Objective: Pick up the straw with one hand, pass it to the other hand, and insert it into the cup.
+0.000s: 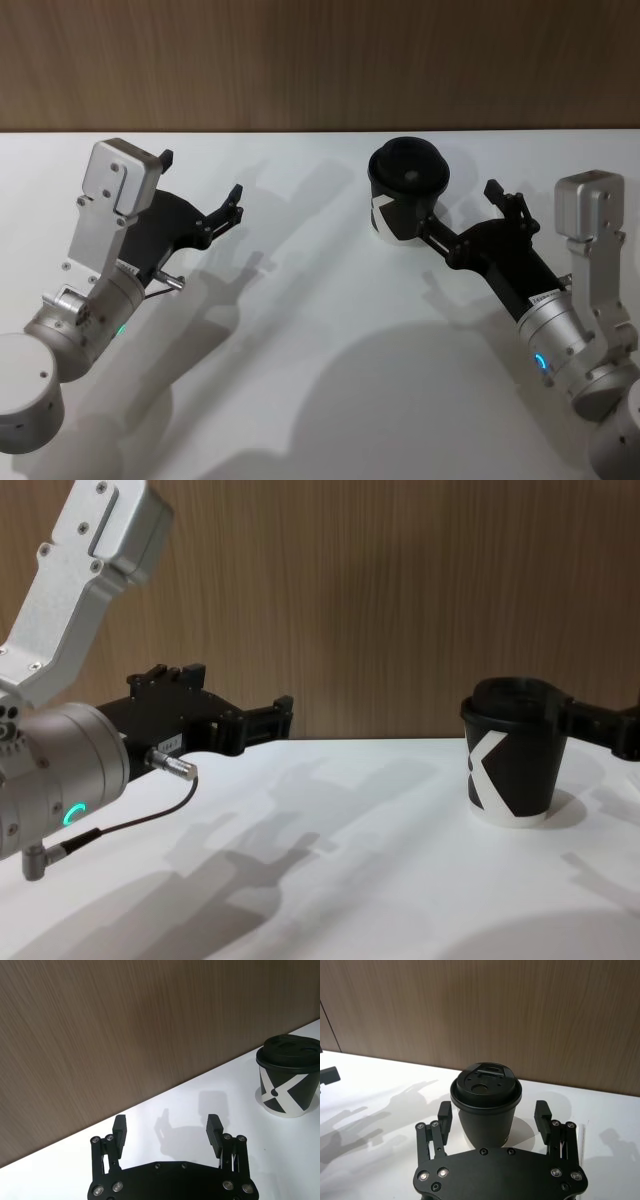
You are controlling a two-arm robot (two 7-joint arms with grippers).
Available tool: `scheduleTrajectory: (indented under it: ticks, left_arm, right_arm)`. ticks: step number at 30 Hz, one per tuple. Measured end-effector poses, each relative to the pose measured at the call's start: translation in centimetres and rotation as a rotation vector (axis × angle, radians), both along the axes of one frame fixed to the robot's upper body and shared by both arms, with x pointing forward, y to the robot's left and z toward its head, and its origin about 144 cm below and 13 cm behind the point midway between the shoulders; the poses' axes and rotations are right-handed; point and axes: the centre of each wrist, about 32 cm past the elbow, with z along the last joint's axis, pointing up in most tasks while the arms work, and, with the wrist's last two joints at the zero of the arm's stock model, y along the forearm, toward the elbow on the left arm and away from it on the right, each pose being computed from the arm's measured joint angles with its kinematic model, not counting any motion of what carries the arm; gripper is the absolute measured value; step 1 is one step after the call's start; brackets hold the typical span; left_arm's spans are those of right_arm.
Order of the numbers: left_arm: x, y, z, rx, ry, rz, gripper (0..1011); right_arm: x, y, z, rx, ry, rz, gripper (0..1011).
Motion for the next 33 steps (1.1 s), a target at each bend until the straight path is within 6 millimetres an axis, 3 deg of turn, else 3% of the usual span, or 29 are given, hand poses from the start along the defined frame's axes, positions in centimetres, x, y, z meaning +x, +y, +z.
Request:
scheduleTrajectory:
  ticks: [33]
  left_arm:
    - [0.0,0.0,0.0,0.0,0.0,0.0,1003]
  right_arm:
    - [0.0,0.0,0.0,0.0,0.0,0.0,1001]
